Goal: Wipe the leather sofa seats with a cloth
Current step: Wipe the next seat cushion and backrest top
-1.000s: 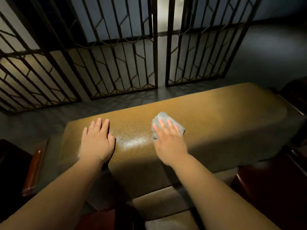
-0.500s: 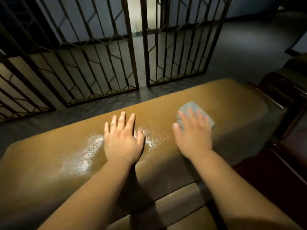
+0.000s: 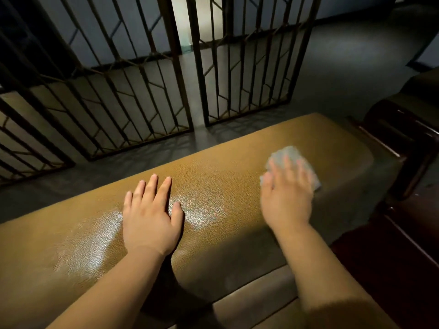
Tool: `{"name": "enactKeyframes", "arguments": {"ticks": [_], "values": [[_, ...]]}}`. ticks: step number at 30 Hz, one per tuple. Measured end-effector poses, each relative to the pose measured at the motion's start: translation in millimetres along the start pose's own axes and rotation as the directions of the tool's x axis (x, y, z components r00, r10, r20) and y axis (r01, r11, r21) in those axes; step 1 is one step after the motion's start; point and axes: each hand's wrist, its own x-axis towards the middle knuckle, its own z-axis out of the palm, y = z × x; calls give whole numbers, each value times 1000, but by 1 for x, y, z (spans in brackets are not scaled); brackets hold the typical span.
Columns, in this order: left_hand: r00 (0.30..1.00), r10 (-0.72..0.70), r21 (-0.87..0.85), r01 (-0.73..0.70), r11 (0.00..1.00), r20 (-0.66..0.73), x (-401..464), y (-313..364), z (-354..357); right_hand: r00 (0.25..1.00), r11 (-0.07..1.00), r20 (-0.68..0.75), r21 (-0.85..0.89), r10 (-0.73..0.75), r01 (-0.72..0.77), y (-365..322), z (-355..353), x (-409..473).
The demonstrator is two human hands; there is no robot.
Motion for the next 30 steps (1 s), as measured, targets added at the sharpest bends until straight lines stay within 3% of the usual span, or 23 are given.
{"name": "enactKeyframes", "arguments": {"ticks": [2,4,6,7,8,10,12,13,15,17,19,20,22,24,26,28,30], "values": [[1000,3,7,-3,1000,-1,0,1,-3,959,960,55,43,-280,278,-43,8,-48],[1000,3,2,-3,1000,-4,-1,1,-3,829,842,148,66,-539,535,-53,10,-70],[1000,1,-4,-1,1000,-6,0,1,-1,715,729,158,61,-682,682,-30,6,-42],[1000,0,0,0,1000,-7,0,1,-1,715,726,170,2,-678,688,-13,5,-18],[1000,-1,3,1,1000,-8,0,1,-1,772,774,186,-77,-608,628,5,2,11],[1000,-2,1,2,1000,-16,-1,1,-2,922,938,270,-135,-276,320,35,-11,66],[1000,-1,8,1,1000,-10,-1,1,-1,934,987,354,-130,-40,92,28,-11,89],[1000,-2,11,2,1000,-1,-1,0,-1,921,987,383,-110,-67,117,5,-5,85],[1000,-4,11,3,1000,8,-1,0,-2,866,947,402,6,-297,322,-61,6,52],[1000,-3,-5,3,1000,5,0,-1,-2,717,833,445,144,-537,535,-115,11,9],[1000,3,-19,-2,1000,10,0,-2,-1,599,738,463,214,-653,640,-128,5,2],[1000,5,-15,-5,1000,10,0,-2,0,598,726,447,200,-665,658,-120,4,19],[1000,0,1,0,1000,9,0,-3,0,684,763,396,71,-613,642,-85,10,74],[1000,5,8,-5,1000,10,-1,-3,0,812,850,430,-163,-396,501,-36,8,132],[1000,4,2,-4,1000,4,2,-3,3,887,899,410,-273,-213,343,-13,5,159],[1000,-2,-2,2,1000,9,1,-4,3,912,920,364,-258,-189,294,-41,14,146],[1000,2,-5,-2,1000,9,0,-3,2,850,914,404,-74,-338,399,-89,24,93]]}}
